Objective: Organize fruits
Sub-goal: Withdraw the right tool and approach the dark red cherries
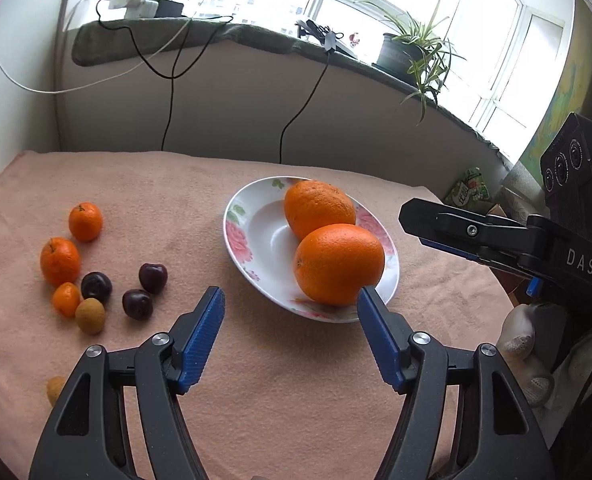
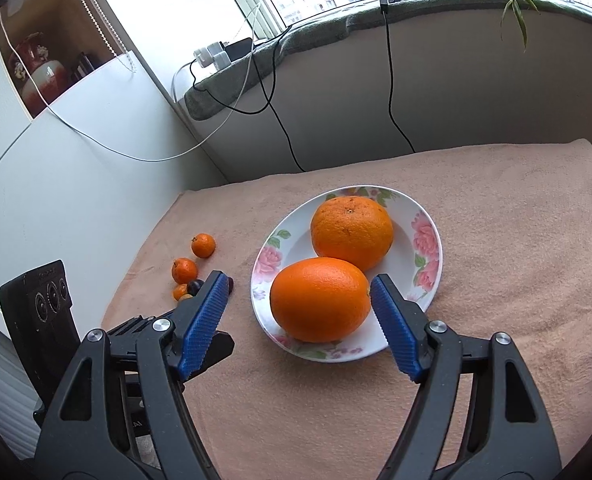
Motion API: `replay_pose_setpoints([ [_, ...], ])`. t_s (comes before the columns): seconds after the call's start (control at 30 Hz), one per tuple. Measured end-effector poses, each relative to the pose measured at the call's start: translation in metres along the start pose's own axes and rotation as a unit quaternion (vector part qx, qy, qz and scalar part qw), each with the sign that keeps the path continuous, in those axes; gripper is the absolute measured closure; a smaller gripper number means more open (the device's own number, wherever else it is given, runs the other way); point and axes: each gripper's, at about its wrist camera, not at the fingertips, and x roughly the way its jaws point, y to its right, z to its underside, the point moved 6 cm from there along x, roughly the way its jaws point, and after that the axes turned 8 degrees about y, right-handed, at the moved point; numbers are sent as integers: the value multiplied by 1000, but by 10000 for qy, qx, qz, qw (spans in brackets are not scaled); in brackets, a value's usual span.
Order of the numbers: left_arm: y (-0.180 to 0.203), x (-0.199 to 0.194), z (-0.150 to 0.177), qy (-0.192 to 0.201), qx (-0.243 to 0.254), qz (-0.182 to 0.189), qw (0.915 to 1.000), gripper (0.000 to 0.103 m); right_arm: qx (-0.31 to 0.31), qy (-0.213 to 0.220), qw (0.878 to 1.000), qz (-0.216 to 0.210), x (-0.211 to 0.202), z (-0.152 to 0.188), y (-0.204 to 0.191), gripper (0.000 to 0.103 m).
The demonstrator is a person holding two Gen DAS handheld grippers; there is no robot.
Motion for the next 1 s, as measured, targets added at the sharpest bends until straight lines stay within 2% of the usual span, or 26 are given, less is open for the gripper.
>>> replay_pose_setpoints([
  [0.13, -20, -16, 6, -11, -8, -248, 9997, 32, -168, 89, 9998, 3, 2, 2, -10, 27],
  [0.23, -40, -29, 16, -46, -24, -586, 9983, 29, -381, 64, 9992, -122, 6, 8, -22, 27],
  [0.33, -58, -42, 25, -60, -27, -964, 9953, 29, -643, -14, 9977, -229, 11, 15, -36, 26],
  [0.43, -73, -53, 34, -96, -185, -1170, 9929, 29, -919, -69, 9954, -245, 17, 21, -50, 26],
  [0.57, -87, -63, 44, -141, -87, -1520, 9882, 29, -1125, -298, 9926, -355, 28, 31, -67, 26],
  [0.83, -113, -72, 62, -236, -339, -1843, 9820, 29, -1535, -589, 9848, -561, 49, 58, -96, 27],
  [0.9, -116, -73, 65, -199, -484, -1817, 9820, 29, -1617, -646, 9829, -604, 54, 63, -102, 27],
  [1.0, -117, -72, 65, -128, -537, -1727, 9834, 35, -1715, -739, 9803, -644, 63, 69, -112, 37],
])
